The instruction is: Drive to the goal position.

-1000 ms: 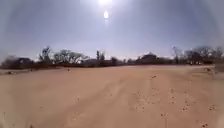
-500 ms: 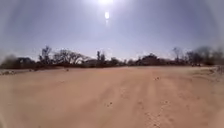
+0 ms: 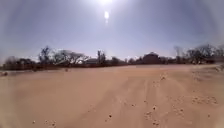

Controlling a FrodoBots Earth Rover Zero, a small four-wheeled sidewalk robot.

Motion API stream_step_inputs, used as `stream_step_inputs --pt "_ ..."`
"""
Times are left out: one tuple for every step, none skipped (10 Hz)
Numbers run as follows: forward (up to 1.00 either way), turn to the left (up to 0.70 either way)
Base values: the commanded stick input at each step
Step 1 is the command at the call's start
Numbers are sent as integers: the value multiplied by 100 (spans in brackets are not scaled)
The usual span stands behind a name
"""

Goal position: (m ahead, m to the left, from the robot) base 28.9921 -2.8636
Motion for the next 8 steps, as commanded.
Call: stream_step_inputs --pt "85 0" --pt "85 0" --pt "85 0" --pt "85 0" --pt "85 0" --pt "85 0" --pt "85 0" --pt "85 0"
